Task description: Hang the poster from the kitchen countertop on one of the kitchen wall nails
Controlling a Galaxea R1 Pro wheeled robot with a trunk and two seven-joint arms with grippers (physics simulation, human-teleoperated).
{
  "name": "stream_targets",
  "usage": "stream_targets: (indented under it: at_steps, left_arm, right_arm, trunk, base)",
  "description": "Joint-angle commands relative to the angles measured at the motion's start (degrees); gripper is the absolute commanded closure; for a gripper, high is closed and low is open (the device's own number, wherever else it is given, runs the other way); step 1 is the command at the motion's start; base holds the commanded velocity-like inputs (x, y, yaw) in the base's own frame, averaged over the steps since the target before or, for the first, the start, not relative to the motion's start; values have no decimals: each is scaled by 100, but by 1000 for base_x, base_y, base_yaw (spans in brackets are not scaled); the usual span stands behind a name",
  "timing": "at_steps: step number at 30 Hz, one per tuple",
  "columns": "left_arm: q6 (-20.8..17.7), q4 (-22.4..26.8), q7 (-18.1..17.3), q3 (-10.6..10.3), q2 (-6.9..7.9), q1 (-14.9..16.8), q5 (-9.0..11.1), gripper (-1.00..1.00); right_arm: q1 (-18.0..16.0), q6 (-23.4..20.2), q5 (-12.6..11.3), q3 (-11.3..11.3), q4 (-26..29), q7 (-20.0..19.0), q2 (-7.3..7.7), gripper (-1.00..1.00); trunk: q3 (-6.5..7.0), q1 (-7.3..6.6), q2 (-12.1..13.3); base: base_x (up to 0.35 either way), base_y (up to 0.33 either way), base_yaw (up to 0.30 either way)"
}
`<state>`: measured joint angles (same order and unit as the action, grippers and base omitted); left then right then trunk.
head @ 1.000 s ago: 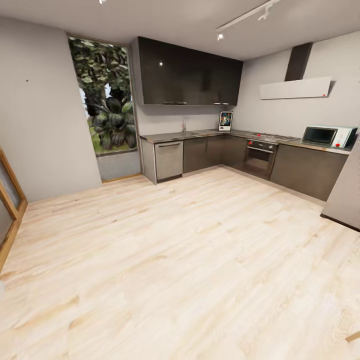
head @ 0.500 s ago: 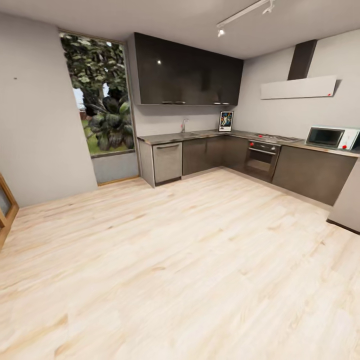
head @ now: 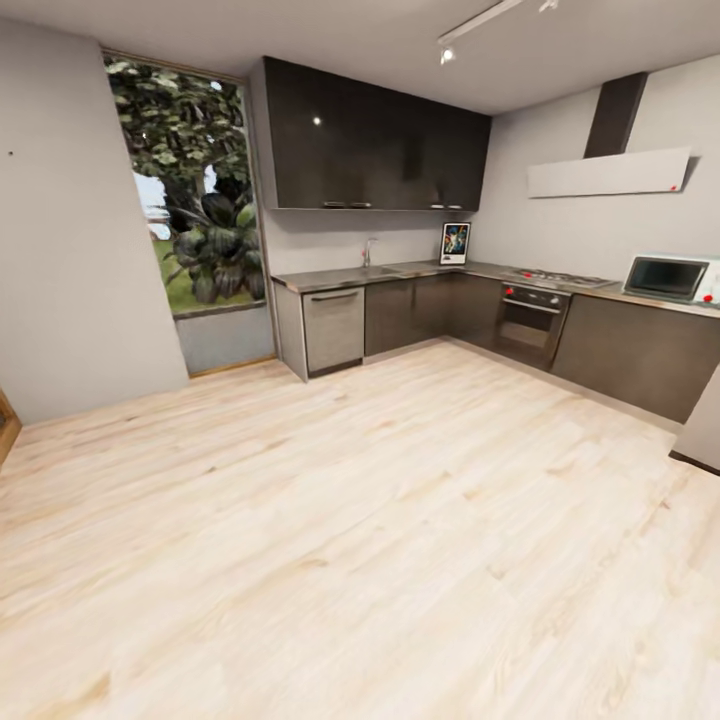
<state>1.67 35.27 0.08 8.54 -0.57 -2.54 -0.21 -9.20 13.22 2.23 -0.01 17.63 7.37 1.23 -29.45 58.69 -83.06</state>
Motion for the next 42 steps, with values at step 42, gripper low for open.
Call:
stream_targets:
  at_steps: [42]
  left_arm:
    - [9,7,1,16,-5,-1,-1,-100]
  right_arm:
    - [-3,10,23,-6,-5,19,0,-100]
  trunk:
    - [-4,4,-2]
  base:
    - [331,-59,0]
